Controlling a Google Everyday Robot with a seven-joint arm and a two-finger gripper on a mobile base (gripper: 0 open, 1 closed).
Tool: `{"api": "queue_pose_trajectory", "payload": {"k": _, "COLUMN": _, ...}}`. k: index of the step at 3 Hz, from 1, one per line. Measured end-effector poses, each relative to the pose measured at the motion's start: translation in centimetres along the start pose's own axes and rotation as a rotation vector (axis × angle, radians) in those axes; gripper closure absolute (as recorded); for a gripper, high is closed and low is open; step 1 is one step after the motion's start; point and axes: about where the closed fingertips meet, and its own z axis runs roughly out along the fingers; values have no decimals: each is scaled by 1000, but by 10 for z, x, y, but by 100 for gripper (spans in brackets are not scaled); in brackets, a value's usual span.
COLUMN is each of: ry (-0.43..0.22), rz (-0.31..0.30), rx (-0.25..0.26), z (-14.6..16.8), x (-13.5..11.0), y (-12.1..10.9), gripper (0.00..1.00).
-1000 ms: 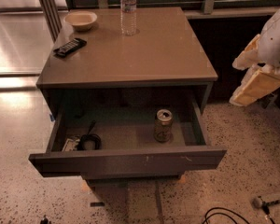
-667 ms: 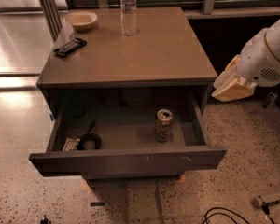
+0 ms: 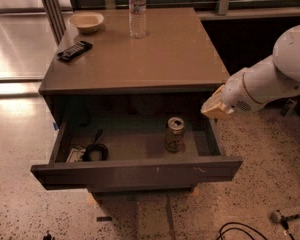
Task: Pick orange can from top drawer and place on counter
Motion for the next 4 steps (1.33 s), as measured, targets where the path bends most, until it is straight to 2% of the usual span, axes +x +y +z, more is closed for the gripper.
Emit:
{"api": "queue_pose_trajectory", "payload": {"k": 1, "ry": 11, "rz": -1, "rx": 2, "z": 1, "x": 3, "y": 1, "gripper": 100}}
{"api": "queue_pose_trajectory", "payload": {"k": 2, "ry": 8, "rz": 19, "rx": -14, "z": 21, "x": 19, "y": 8, "gripper": 81}}
{"api": "queue_pose_trajectory", "payload": {"k": 4, "ry": -40, "rz": 58, "rx": -43, "z": 63, "x": 38, "y": 15, "gripper": 35}}
